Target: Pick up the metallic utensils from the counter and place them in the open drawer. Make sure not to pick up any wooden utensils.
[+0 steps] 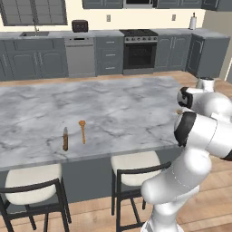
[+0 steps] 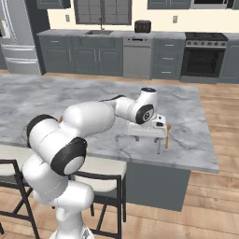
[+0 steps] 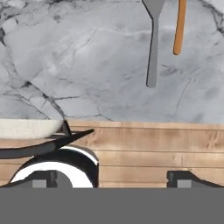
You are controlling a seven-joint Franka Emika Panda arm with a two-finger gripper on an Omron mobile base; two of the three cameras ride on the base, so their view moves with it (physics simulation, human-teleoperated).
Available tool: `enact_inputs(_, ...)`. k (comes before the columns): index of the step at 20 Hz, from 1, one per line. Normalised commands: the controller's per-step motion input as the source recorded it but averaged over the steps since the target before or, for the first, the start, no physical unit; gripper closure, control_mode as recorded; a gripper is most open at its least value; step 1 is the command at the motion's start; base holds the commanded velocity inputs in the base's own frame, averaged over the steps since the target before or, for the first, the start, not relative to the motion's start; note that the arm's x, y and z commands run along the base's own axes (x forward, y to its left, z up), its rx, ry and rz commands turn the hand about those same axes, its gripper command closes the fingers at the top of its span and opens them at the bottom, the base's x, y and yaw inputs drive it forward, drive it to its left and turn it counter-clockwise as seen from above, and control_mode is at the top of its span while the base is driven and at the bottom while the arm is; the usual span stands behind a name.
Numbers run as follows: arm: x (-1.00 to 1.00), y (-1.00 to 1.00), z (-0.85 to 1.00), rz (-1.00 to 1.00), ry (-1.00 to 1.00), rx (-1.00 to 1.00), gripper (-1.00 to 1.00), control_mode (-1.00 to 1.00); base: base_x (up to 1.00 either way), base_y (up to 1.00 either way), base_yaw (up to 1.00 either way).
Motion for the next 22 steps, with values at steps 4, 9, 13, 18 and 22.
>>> enact_inputs(4,0.45,-0.13,-0.33,0.00,-0.06,0.00,-1.00,-1.00,0.00,0.00,0.00)
enact_inputs(9,0.46,-0.23,-0.29,0.00,-0.08,0.00,-1.00,-1.00,0.00,0.00,0.00)
enact_inputs(13,0.45,-0.25,-0.27,0.00,-0.08,0.00,-1.00,-1.00,0.00,0.00,0.00)
enact_inputs(18,0.40,-0.10,-0.27,0.00,-0.07,0.00,-1.00,-1.00,0.00,0.00,0.00)
enact_inputs(22,0.25,0.00,-0.20,0.00,-0.03,0.00,-1.00,-1.00,0.00,0.00,0.00)
